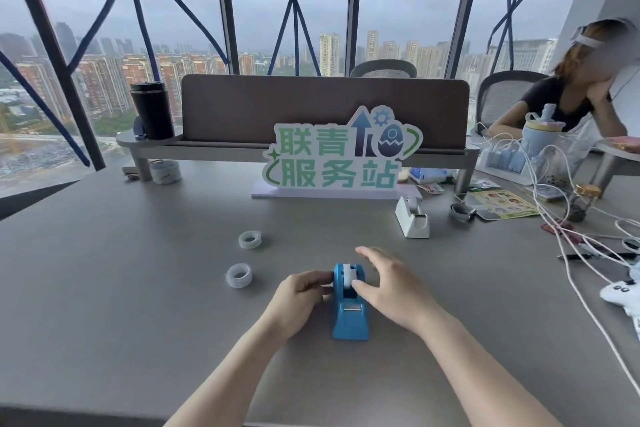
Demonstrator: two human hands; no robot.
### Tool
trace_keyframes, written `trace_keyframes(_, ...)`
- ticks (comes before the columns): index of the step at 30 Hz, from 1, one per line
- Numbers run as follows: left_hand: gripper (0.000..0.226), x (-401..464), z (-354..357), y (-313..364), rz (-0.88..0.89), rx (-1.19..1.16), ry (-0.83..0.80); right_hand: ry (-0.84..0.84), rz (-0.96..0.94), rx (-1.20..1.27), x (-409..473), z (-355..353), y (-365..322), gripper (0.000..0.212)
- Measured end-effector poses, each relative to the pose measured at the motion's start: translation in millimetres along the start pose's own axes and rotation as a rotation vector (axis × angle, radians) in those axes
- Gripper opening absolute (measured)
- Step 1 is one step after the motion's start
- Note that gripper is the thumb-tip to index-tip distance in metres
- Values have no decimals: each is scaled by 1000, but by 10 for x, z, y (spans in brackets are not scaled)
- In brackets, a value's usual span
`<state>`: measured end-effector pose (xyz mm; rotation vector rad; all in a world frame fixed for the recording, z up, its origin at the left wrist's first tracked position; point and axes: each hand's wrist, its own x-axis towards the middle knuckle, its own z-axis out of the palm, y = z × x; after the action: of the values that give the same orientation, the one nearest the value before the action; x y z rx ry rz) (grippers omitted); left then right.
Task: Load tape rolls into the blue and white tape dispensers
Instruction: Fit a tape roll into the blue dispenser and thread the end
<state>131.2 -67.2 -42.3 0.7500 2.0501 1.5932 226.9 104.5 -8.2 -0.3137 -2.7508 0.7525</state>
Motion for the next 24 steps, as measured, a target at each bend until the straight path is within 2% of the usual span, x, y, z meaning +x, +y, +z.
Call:
trace_keyframes(4, 53, -3, -15, 20, 2, -43, -30, -171, -38, -104, 221, -65, -56, 61)
trace_keyframes(8, 64, -59, -27, 46, 23, -13, -73, -209, -53, -157, 292, -56, -67, 45)
trace_keyframes(12, 63, -64, -5, 69, 65, -20, -62, -174, -68, -140, 260, -30, -74, 30)
trace_keyframes(17, 60, -76, 9, 48, 73, 8, -26, -106, -72, -110, 197, -70, -121, 25)
trace_keyframes(22, 28, -80, 37, 116, 44, -43, 134, -18, -122, -69, 168, -170, -160, 29)
trace_keyframes(24, 26, -66, 33, 253, 83, -89, 149, 4, -168, -45, 163, -208, -192, 30)
